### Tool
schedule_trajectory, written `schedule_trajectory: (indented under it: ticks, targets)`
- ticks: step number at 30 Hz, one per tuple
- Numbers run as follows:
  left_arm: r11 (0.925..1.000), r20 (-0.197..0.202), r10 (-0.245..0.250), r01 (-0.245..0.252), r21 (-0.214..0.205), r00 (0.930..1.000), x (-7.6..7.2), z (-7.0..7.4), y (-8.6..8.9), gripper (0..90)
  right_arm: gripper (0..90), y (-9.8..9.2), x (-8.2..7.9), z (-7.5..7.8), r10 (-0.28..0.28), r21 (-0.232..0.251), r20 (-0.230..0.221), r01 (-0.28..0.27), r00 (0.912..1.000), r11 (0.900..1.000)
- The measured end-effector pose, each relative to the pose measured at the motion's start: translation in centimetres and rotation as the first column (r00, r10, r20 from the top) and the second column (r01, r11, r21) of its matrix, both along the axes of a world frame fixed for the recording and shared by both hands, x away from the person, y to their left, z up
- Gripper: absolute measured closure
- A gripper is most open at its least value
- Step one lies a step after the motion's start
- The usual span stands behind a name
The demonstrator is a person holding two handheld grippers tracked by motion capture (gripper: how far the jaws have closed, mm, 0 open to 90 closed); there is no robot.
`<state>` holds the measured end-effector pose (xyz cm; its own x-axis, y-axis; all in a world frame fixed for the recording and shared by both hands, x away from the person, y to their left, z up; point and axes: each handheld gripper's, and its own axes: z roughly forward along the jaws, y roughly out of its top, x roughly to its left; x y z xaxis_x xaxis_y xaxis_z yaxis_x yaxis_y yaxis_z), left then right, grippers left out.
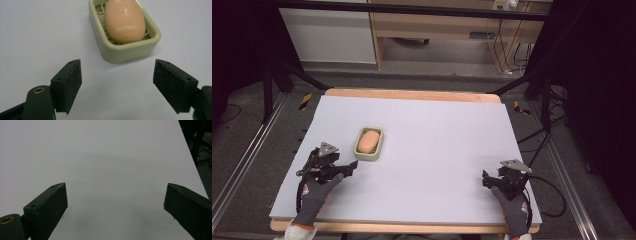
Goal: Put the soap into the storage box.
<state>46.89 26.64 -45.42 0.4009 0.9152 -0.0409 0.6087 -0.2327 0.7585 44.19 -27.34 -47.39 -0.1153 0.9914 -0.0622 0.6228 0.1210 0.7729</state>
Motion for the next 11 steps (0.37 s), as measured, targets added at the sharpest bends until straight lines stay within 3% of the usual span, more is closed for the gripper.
schedule_trajectory:
  ticks: [11]
  targets:
    - [0.9993, -0.010, 0.027, -0.027, 0.025, 0.9996, -0.6, -1.3, 1.5, 21.8, 5.4, -0.3, -0.1, 0.0, -0.004, 0.000, 0.003, 0.004, 1.0000, 1.0000]
